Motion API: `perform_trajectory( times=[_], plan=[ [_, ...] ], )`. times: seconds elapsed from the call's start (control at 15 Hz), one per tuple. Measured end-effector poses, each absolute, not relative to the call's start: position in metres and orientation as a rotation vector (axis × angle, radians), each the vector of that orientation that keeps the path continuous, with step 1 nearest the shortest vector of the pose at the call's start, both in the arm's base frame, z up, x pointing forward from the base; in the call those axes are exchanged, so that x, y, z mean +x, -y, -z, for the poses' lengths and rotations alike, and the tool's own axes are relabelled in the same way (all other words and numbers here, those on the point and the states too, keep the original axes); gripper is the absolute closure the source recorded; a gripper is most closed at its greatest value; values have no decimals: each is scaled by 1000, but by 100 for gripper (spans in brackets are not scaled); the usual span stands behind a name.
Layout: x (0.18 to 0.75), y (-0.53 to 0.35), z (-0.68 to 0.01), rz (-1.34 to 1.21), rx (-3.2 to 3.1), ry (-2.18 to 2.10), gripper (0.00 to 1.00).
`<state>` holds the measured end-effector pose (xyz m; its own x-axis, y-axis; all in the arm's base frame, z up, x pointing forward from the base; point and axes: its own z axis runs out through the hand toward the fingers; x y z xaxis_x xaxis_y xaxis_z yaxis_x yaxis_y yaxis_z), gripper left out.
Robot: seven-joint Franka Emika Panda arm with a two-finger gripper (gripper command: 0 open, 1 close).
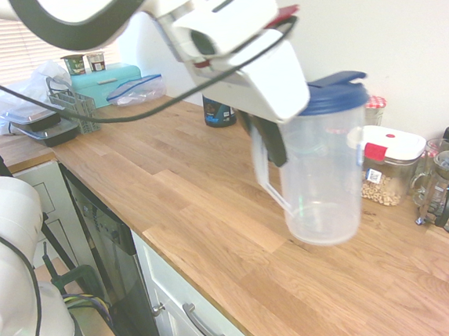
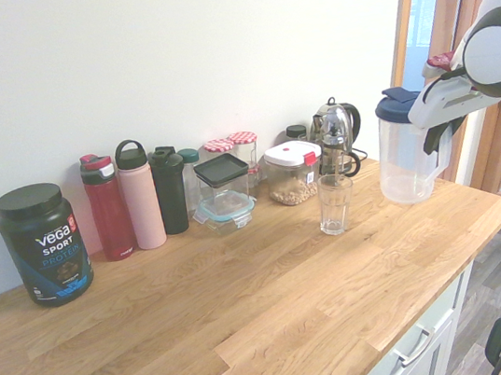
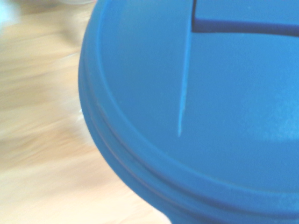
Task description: Pour me some water
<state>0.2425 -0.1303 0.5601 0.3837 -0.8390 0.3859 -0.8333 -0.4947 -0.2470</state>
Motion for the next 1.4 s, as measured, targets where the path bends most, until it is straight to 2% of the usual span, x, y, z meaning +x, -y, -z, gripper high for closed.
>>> perform_trajectory(
  times=[0.2,0.4,0.67,1.07,1.4],
  plan=[
    [218,52,-583,696,-2666,-1417,100],
    [226,-23,-582,709,-2686,-1278,100],
    [269,-108,-562,729,-2667,-1188,100],
    [385,-186,-533,736,-2652,-1285,100],
    [414,-238,-508,694,-2637,-1346,100]
  ],
)
